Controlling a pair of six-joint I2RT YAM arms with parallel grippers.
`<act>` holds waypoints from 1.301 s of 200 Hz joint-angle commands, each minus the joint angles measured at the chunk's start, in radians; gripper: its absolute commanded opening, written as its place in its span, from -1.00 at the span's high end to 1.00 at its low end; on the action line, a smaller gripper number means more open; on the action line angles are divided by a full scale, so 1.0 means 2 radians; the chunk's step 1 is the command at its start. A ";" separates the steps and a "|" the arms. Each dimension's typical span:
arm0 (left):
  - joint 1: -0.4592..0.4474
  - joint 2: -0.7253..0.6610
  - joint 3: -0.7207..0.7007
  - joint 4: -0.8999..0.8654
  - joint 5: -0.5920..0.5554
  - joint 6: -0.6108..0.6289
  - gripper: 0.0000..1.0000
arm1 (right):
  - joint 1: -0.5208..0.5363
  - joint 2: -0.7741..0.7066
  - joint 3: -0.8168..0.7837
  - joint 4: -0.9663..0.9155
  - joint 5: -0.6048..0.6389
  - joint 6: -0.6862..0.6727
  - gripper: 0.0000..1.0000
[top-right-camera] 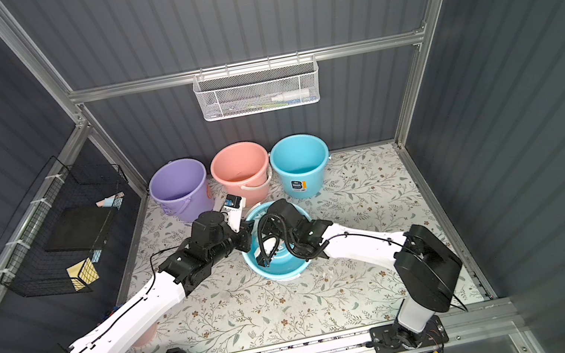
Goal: Wipe the inside of the bucket with a cloth
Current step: Wipe the dirt from the inside of the bucket.
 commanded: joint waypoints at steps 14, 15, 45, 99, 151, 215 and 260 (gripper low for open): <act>-0.006 -0.012 0.003 0.012 0.027 0.006 1.00 | -0.008 0.048 0.010 0.078 0.007 0.015 1.00; -0.006 -0.011 0.003 0.012 0.027 0.006 1.00 | -0.008 0.050 0.010 0.079 0.007 0.016 1.00; -0.006 -0.011 0.003 0.012 0.028 0.007 1.00 | -0.016 0.101 0.016 0.110 0.004 0.034 1.00; -0.006 -0.009 0.004 0.010 0.029 0.006 1.00 | -0.023 0.164 0.016 0.152 0.000 0.062 1.00; -0.006 -0.007 0.003 0.010 0.020 0.004 1.00 | -0.021 0.119 0.003 0.144 0.005 0.066 1.00; -0.006 -0.005 0.004 0.008 0.014 0.003 1.00 | 0.016 -0.051 -0.043 0.007 0.009 0.078 1.00; -0.006 -0.005 0.004 0.008 0.014 0.002 1.00 | 0.044 -0.140 -0.041 -0.117 0.057 0.089 1.00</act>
